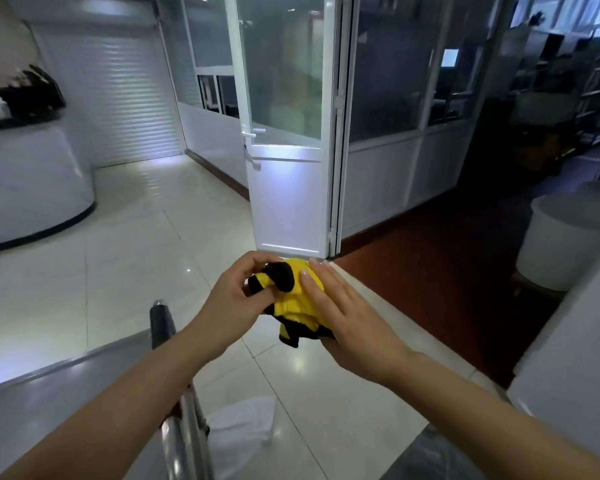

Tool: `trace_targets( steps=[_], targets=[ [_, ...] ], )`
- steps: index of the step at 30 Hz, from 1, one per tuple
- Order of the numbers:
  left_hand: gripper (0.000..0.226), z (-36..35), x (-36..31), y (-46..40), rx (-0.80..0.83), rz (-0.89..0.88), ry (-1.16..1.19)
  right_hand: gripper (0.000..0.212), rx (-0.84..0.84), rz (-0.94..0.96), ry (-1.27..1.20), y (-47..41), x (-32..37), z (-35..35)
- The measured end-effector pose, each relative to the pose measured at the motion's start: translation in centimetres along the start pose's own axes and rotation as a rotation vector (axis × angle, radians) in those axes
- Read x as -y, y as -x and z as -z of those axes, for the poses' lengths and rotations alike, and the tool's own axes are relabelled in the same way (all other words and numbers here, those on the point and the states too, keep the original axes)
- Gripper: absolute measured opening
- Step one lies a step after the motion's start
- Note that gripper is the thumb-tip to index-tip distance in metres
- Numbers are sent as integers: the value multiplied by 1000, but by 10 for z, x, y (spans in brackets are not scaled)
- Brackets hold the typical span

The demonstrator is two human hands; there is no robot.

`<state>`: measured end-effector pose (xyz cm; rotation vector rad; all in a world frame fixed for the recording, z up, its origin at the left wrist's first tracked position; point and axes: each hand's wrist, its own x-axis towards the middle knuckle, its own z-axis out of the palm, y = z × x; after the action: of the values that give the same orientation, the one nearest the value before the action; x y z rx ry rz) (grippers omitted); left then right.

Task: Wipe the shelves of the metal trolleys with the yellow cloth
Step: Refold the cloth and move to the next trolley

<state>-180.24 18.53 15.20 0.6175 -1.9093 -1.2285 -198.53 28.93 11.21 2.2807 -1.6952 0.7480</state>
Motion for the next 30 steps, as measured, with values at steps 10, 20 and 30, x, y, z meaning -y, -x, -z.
trace_targets(
  steps=[10,20,30],
  targets=[
    [33,6,75,-178,67,159,25,105,50,49,9,-116,-177,-40],
    [66,51,209,-297,-54,393,-1130,89,200,335,-89,-256,-352,-140],
    [94,99,298,-292,-80,894,-1391,83,295,720,-268,-390,-392,-280]
  ],
)
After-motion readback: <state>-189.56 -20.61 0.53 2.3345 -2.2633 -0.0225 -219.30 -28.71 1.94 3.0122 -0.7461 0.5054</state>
